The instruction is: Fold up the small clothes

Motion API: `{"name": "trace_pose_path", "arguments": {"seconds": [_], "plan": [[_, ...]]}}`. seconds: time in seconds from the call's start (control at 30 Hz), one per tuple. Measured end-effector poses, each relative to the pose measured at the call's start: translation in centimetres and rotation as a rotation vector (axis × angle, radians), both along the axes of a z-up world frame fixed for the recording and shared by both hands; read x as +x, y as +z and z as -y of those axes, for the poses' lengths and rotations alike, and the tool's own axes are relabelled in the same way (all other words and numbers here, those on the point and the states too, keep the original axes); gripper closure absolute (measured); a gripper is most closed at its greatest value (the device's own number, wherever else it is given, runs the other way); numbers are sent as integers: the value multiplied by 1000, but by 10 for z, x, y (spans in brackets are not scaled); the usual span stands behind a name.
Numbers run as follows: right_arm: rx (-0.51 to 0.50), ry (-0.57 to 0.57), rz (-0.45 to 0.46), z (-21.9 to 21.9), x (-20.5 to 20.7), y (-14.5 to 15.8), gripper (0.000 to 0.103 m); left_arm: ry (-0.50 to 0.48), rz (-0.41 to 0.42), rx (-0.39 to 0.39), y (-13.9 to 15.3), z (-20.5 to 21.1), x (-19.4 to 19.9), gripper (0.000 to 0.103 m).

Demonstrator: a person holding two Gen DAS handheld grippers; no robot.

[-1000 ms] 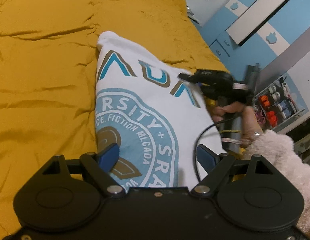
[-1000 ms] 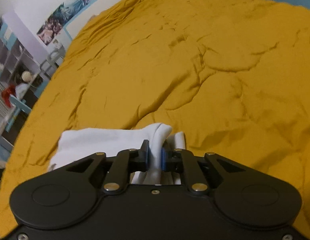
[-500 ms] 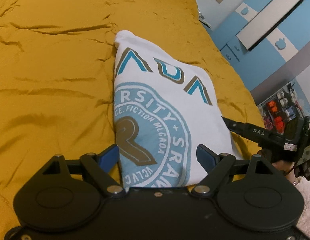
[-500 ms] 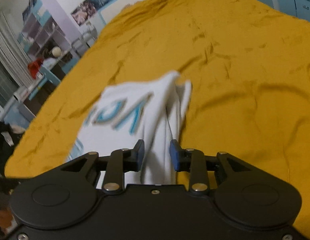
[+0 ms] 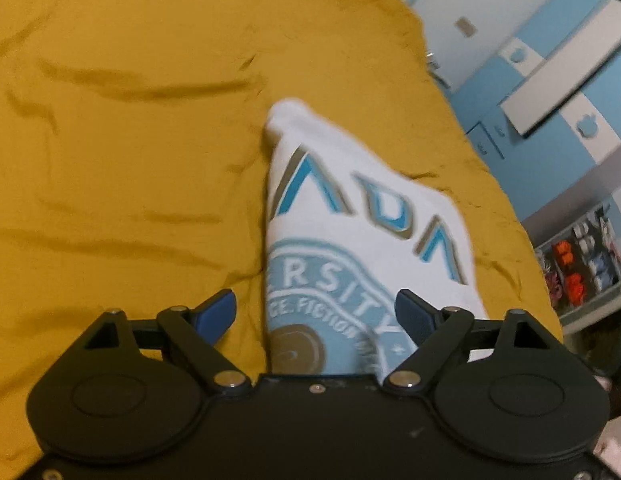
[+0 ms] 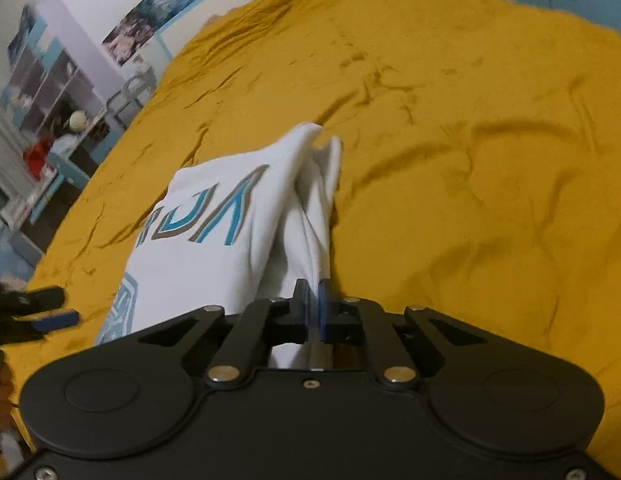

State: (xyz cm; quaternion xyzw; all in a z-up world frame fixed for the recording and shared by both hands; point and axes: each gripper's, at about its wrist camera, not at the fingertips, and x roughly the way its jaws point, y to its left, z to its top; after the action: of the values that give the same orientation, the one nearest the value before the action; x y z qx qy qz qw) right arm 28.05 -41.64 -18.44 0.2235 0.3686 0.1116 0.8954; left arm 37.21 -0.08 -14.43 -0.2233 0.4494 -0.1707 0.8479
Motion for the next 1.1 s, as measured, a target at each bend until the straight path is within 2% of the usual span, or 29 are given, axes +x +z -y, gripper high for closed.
{"name": "trace_pose_path", "arguments": {"seconds": [0.1, 0.17, 0.27, 0.37, 0.4, 0.47, 0.5, 0.53, 0.57, 0.63, 0.73, 0.8, 0.9, 0.93, 1.03, 1.1], "plan": [[29, -3, 60, 3, -17, 17, 89, -1, -26, -79, -11, -5, 1, 19], [27, 49, 99, 0, -27, 27, 89, -14, -24, -122, -15, -5, 2, 18], [22, 129, 85, -9, -26, 26, 88, -31, -54, -122, -20, 3, 5, 18], [26, 157, 46, -18, -18, 13, 88, -32, -62, -113, -24, 12, 5, 21], [37, 155, 34, -19, -16, 10, 88, -31, -60, -103, -24, 13, 5, 25], [55, 155, 30, -21, -13, 6, 88, -31, -54, -84, -24, 15, 3, 45], [50, 150, 32, -22, -13, 6, 94, -28, -48, -78, -23, 14, 3, 53], [50, 147, 30, -23, -14, 6, 97, -27, -45, -80, -22, 13, 1, 65], [46, 131, 33, -22, -14, 9, 98, -29, -36, -90, -20, 10, 0, 73], [29, 85, 54, -19, -19, 19, 101, -33, -18, -106, -13, 5, -3, 78], [58, 51, 96, -6, -33, 33, 102, -52, 26, -113, -1, 5, -9, 79], [26, 56, 88, -6, -35, 30, 103, -56, 22, -75, -4, 11, -9, 78], [8, 56, 23, -11, -30, 5, 103, -51, -32, -28, -24, 14, 0, 64], [21, 47, 9, -11, -27, -2, 103, -40, -51, -37, -30, 10, 1, 53], [71, 23, 14, -6, -32, -5, 100, -25, -76, -81, -26, -3, -5, 47], [99, 26, 23, -3, -41, 4, 86, -32, -70, -60, -16, -11, -18, 39]]}}
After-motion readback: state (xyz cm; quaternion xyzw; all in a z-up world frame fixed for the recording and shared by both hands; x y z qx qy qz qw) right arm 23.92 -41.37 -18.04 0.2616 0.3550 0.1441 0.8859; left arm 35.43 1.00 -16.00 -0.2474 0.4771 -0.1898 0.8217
